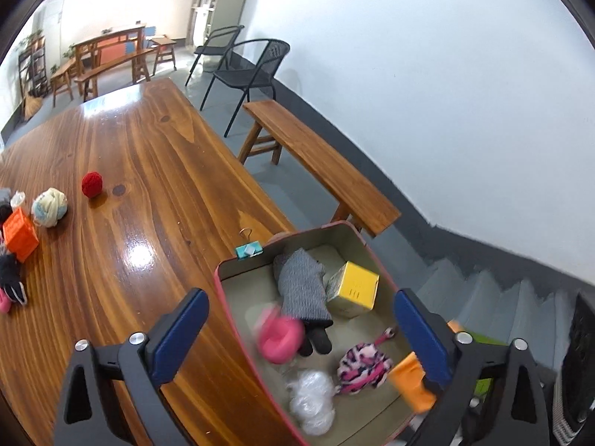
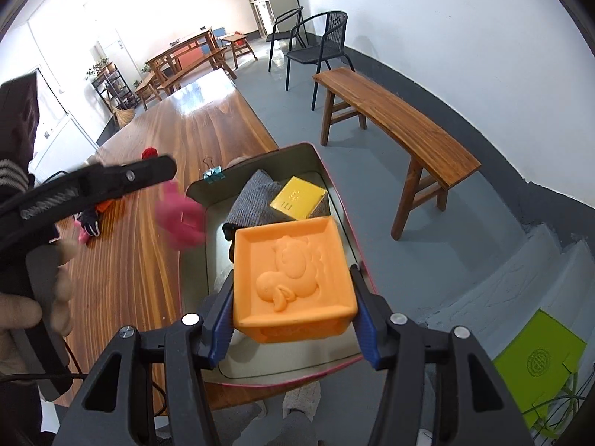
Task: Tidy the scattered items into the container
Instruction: 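Carry the pink knot and orange block to the box and release both, then return both tools to the table pile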
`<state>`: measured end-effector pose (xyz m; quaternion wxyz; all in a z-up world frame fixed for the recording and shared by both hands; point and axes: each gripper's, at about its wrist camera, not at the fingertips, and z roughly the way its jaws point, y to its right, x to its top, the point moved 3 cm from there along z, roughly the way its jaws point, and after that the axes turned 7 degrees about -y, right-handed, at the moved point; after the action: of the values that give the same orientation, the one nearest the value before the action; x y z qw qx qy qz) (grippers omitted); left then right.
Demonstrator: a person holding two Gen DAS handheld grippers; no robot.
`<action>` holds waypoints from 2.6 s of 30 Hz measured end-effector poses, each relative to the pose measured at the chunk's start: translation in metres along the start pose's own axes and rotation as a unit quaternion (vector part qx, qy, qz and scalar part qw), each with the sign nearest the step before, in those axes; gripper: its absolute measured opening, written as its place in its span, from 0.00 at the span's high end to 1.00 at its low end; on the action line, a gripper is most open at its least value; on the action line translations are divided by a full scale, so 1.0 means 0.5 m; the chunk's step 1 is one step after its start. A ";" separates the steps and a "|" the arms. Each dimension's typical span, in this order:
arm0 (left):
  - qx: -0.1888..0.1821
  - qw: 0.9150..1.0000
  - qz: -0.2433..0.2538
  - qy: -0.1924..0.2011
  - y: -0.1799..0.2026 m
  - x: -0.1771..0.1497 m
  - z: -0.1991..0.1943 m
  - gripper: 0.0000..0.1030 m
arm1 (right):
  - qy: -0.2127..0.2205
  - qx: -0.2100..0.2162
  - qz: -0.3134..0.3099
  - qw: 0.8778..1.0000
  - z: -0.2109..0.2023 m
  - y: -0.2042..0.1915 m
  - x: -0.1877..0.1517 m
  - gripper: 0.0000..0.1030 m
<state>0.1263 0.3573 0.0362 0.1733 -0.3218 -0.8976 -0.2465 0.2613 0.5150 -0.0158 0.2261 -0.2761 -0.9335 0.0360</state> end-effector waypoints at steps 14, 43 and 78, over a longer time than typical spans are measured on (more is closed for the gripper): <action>0.058 0.995 -0.083 0.004 -0.125 -0.044 -0.052 0.01 | -0.008 0.031 0.001 0.999 0.023 -0.015 0.016 0.35; 0.160 0.943 -0.292 0.021 -0.563 -0.239 -0.263 0.01 | -0.042 0.110 -0.144 0.982 0.116 -0.410 0.053 0.35; 0.168 0.930 -0.325 -0.027 -0.892 -0.289 -0.264 0.01 | -0.099 0.112 -0.200 0.968 0.393 -0.881 0.152 0.35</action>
<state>-0.0437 -0.0865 -0.0714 0.1110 0.0149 -0.9857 -0.1263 -0.1023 0.1946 -0.0768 0.1648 -0.0517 -0.9774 0.1218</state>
